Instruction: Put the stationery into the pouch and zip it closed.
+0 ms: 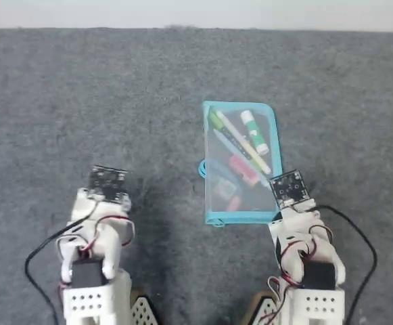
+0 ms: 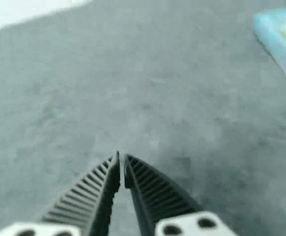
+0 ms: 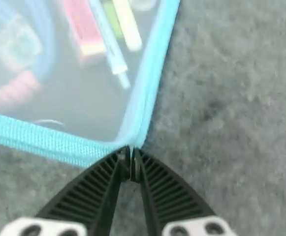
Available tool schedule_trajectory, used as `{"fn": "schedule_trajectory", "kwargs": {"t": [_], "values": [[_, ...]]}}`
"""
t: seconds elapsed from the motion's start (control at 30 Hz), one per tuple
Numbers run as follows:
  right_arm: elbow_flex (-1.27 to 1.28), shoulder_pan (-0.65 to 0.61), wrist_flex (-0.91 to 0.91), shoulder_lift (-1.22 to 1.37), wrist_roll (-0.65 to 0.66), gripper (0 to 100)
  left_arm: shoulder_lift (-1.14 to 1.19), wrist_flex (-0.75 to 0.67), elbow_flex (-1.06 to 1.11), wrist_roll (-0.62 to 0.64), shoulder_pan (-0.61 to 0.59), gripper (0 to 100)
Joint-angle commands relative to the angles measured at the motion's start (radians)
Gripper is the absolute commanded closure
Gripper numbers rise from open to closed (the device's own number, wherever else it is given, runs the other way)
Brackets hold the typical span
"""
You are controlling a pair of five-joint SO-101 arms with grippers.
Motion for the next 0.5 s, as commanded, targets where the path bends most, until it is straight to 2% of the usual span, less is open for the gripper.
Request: {"fn": "schedule_trajectory", "kwargs": {"t": [0.0,0.3,0.47], "values": [[0.017,-0.013,-0.019,-0.016,0.020,99.2,0.006,0.089,-0.007,-0.021,0.103,99],[0.017,-0.013,-0.016,-0.008,0.020,99.2,0.006,0.288,-0.007,-0.025,0.104,99],[0.017,-0.016,-0.016,-0.008,0.018,99.2,0.006,0.307,-0.007,-0.023,0.106,99]]}}
